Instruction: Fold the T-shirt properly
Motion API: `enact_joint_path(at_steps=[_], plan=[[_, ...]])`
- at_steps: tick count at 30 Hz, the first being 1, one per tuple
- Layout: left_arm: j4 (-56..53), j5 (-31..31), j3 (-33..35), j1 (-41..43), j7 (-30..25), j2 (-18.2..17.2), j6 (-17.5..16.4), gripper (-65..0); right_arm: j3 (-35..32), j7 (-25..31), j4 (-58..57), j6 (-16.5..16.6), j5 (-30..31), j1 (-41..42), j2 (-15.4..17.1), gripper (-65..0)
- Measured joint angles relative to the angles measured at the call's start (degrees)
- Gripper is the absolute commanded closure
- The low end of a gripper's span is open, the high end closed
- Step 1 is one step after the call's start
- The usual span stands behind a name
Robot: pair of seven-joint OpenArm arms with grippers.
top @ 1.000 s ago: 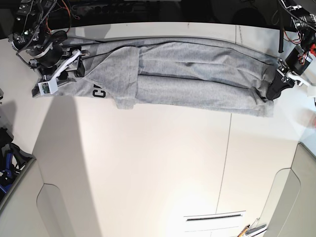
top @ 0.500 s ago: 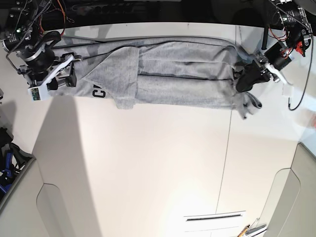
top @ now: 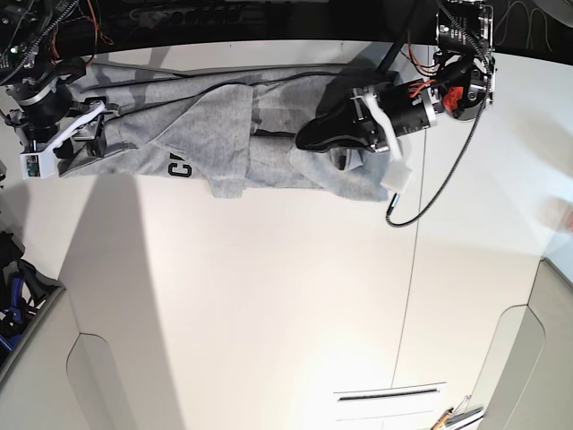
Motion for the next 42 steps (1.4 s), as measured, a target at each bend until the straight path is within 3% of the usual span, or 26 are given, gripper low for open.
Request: enact_joint_path(at_steps=[6,15,16,18,19,26,29,35,42], plan=[[0.02,2.32,3.65,-1.09,-0.37,1.31,0.0,0.0,0.0,0.0,0.0,0.0,0.81,0.0,0.0,-32.8],[0.02,2.34,3.87,-1.2,-0.39,1.92,0.0,0.0,0.0,0.02,0.0,0.0,1.49,0.02,0.0,-32.8],[0.02,2.34,3.87,-1.2,-0.39,1.95,0.0,-4.1,0.0,0.0,0.0,0.0,1.49,0.02,0.0,-32.8],[0.02,2.25,3.87,-1.2,-0.37,1.92,0.02,-20.7,0.0,0.0,0.0,0.0,1.46,0.0,0.0,-32.7],[0.04,1.79,3.87,-1.2,-0.39,1.92,0.02,-25.6,0.0,0.0,0.0,0.0,1.46,0.02,0.0,-32.8],[10.27,-2.45,3.87,-0.48,2.82,1.84,0.02,-27.1,0.0,0.0,0.02,0.0,1.49,0.0,0.0,-32.8],[17.03,6.71,3.91,-0.09,2.6,1.75,-0.04,-27.1,0.0,0.0,0.0,0.0,1.46,0.0,0.0,-32.7],[17.64,32.02,3.91,-0.24,-8.7,-0.2,-0.17,-27.1,0.0,0.0,0.02,0.0,1.49,0.0,0.0,-32.7],[13.92,40.28,3.91,-0.24,-12.57,-2.03,-0.2,-27.2,0.0,0.28,0.0,0.0,1.9,0.02,0.0,-32.8]])
